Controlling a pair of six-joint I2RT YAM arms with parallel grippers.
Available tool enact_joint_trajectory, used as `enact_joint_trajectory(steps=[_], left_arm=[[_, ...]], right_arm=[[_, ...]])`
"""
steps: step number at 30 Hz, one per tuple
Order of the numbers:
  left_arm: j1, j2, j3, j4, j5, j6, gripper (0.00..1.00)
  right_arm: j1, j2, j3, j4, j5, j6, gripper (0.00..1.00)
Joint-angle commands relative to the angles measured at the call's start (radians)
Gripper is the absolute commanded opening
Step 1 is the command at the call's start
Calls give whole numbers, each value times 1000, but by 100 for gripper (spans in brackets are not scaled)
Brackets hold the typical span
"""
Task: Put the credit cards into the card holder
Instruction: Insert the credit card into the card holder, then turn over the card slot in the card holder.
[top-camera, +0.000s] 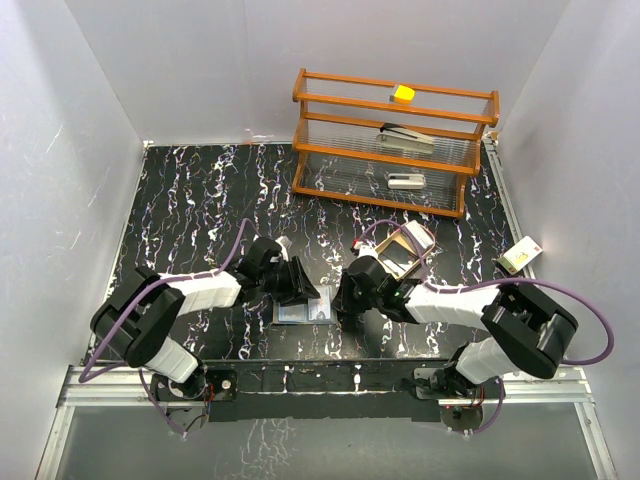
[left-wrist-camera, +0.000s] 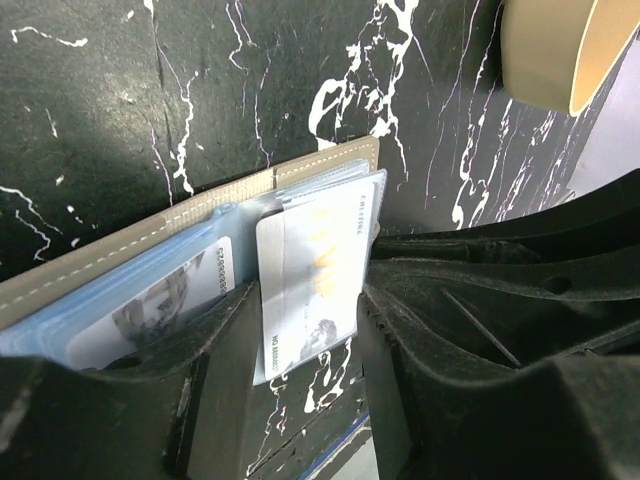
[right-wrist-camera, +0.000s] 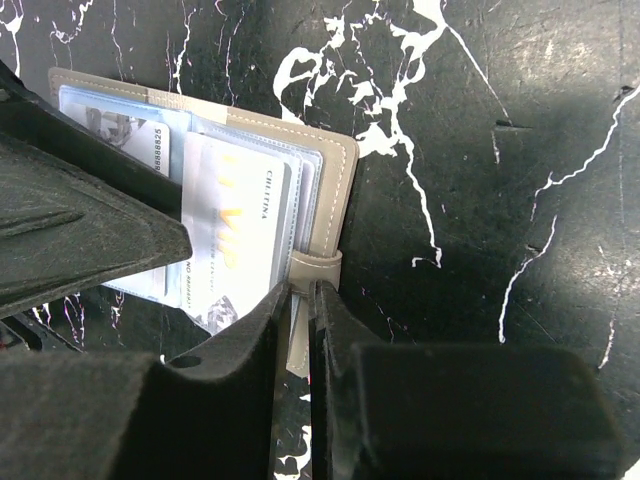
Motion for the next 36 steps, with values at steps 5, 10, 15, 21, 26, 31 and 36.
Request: enact_joint_trajectory(steps=[5, 10, 15, 21, 26, 31, 36], left_arm=[[-16, 12, 44, 12, 58, 68, 38], [-16, -26, 80, -119, -13, 109, 44], [-14, -78, 128, -260, -85, 130, 49], [89, -129, 78, -265, -2, 116, 52], [205, -205, 22, -254, 89, 127, 52], [286, -243, -2, -275, 142, 148, 52], [362, -254, -52, -218, 240, 116, 53]], right_arm=[[2, 33, 36, 64, -3, -31, 11], [2, 11, 62, -12, 42, -49, 12], [2, -58, 96, -120, 83, -45, 20], [3, -121, 129, -145, 70, -5, 27], [6, -86, 180, -137, 45, 29, 30], [24, -17, 233, -111, 17, 70, 32], [55, 80, 300, -94, 2, 74, 30]])
